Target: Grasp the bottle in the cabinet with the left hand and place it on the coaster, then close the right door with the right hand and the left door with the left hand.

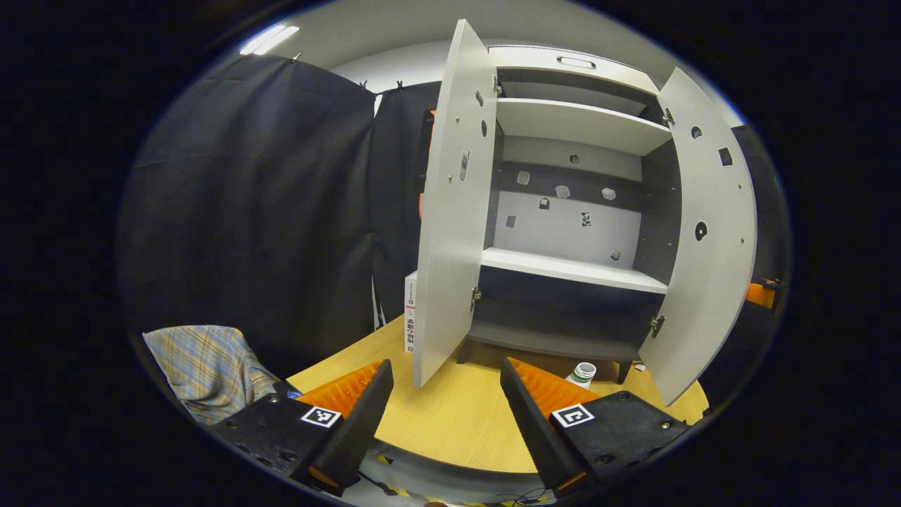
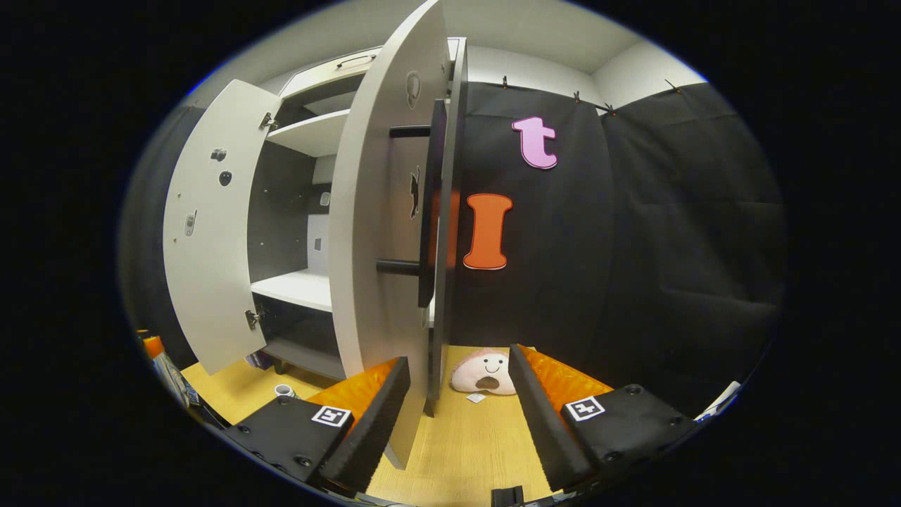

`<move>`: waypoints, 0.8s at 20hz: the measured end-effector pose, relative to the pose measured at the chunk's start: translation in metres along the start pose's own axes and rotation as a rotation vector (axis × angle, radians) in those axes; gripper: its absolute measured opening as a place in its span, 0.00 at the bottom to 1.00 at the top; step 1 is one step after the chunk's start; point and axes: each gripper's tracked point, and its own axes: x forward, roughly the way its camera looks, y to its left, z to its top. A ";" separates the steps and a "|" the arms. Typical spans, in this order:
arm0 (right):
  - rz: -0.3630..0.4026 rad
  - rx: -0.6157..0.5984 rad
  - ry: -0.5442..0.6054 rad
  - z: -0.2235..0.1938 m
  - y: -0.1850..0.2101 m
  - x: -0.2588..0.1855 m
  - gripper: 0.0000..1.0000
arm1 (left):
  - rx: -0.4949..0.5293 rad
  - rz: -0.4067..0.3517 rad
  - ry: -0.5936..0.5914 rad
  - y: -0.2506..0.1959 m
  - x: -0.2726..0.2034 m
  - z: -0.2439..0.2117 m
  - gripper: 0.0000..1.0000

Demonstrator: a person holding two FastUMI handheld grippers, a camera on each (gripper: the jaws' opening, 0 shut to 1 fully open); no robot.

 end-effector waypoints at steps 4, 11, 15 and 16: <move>-0.017 0.003 0.011 0.001 0.021 0.000 0.92 | 0.027 -0.046 -0.046 0.007 0.007 0.030 0.94; -0.051 0.003 0.012 0.006 0.074 0.010 0.93 | 0.010 -0.124 -0.097 0.039 0.038 0.071 0.94; -0.065 -0.011 0.000 0.011 0.106 0.023 0.93 | 0.010 -0.123 -0.106 0.072 0.053 0.081 0.93; -0.061 -0.008 -0.001 0.012 0.116 0.028 0.93 | 0.020 -0.119 -0.109 0.080 0.057 0.082 0.89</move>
